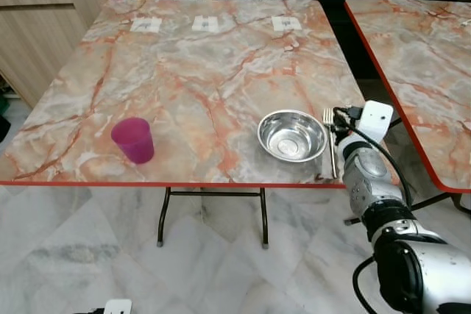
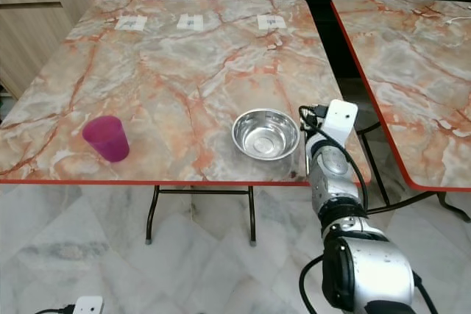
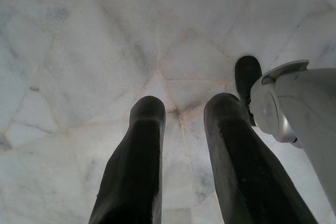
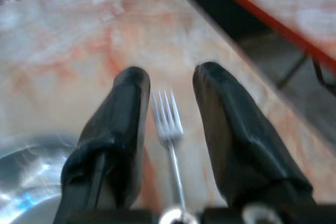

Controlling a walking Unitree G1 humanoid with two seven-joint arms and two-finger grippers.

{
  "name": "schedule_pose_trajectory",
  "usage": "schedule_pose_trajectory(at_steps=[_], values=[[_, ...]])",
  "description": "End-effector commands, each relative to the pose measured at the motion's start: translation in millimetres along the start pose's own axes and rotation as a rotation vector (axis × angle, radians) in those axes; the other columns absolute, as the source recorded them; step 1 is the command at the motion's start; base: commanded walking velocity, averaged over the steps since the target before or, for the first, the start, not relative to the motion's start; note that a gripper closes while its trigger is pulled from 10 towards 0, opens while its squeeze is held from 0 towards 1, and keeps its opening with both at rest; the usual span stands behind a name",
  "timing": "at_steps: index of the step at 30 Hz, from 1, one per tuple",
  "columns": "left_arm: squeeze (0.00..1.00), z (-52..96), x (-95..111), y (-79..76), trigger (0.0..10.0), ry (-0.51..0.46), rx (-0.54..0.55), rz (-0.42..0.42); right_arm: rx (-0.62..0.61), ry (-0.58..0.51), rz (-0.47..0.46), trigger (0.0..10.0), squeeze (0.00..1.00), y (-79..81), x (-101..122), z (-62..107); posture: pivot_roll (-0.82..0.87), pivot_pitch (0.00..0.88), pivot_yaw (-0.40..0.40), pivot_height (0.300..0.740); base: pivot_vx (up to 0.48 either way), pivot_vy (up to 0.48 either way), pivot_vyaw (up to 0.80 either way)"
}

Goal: Setting the table

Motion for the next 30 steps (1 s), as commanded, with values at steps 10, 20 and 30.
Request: schedule_pose_trajectory(at_steps=[10, 20, 30], values=[[0.00, 2.5, -8.9, 2.2, 10.0, 0.018, 0.001, 0.005, -0.027, -0.151, 0.001, 10.0, 0.00, -5.2, 26.0, 2.6, 0.05, 0.127, 0.004, 0.740, 0.269, 0.000, 0.00], [0.00, 2.5, -8.9, 2.2, 10.0, 0.018, 0.001, 0.005, -0.027, -0.151, 0.001, 10.0, 0.00, -5.2, 26.0, 2.6, 0.05, 0.127, 0.004, 0.740, 0.270, 0.000, 0.00], [0.00, 2.5, -8.9, 2.2, 10.0, 0.018, 0.001, 0.005, -0.027, -0.151, 0.001, 10.0, 0.00, -5.2, 26.0, 2.6, 0.05, 0.127, 0.004, 0.740, 0.270, 0.000, 0.00]])
Point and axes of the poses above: a point about 5 cm out from each wrist's last joint towards the gripper, its own z axis pointing back from the gripper into the wrist, its own x axis along the axis of the wrist's last joint, y = z × x, the point moved 5 cm from there along -z, pointing out of the wrist towards the gripper, and after that the axes turned 15 degrees about z, right-handed, at the moved point
